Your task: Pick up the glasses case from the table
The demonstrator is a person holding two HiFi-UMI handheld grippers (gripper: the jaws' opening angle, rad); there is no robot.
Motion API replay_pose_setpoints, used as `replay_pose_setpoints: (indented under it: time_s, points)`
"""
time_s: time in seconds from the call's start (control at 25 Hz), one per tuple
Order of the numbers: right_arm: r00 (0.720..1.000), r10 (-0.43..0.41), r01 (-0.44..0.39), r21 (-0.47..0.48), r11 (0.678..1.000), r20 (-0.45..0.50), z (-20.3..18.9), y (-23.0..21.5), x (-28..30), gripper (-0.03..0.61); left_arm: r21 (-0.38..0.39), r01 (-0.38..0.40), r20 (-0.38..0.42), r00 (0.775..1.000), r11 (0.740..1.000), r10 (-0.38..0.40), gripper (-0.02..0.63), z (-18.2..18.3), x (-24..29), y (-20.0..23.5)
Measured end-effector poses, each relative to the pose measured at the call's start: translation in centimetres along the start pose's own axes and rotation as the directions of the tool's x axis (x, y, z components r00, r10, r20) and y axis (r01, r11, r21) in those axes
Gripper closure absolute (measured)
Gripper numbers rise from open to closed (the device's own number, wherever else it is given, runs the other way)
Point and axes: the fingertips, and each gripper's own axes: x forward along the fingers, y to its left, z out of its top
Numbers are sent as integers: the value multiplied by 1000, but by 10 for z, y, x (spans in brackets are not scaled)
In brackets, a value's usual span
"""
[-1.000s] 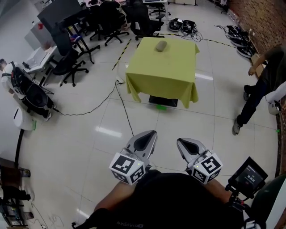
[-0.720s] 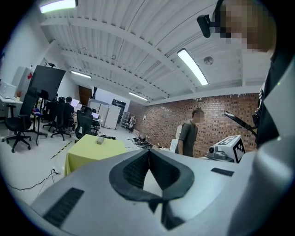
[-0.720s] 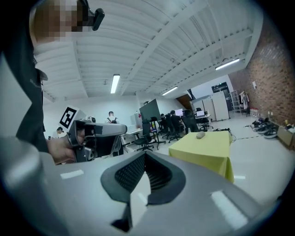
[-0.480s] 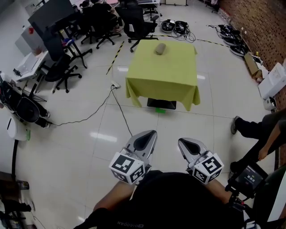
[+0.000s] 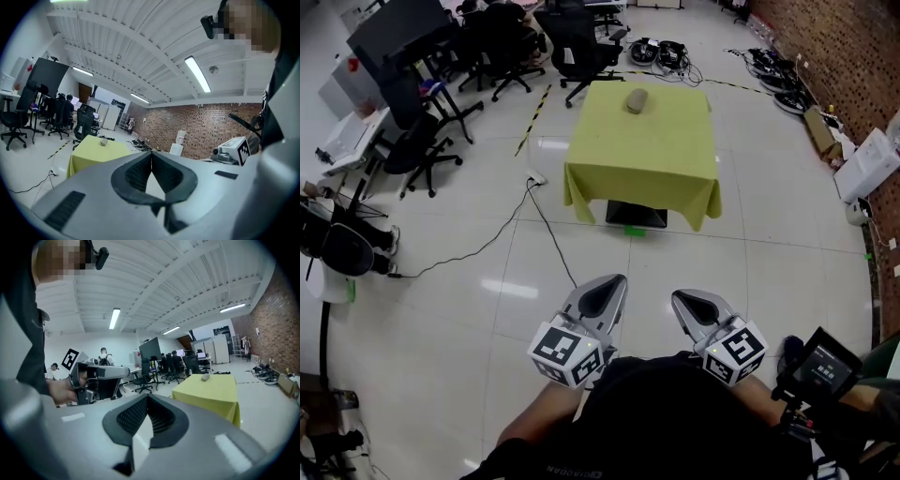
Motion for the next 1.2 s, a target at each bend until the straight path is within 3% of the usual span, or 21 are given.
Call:
replay_pose_setpoints:
  time_s: [0.48,0.88,1.2]
  points:
    - [999,-26,26,-18,1000,-20,-10,4,25,577,-20,36,-4,999,999,-36,606,-15,-3,25]
    - [1000,13,-13,-37,999,0,3,-7,46,577,2,3,6,1000,1000,-3,606,-3,5,40]
    - [998,58,-58,-18,998,15,16,-71,67,577,13,-40,-3,999,999,40,606,5,68,55]
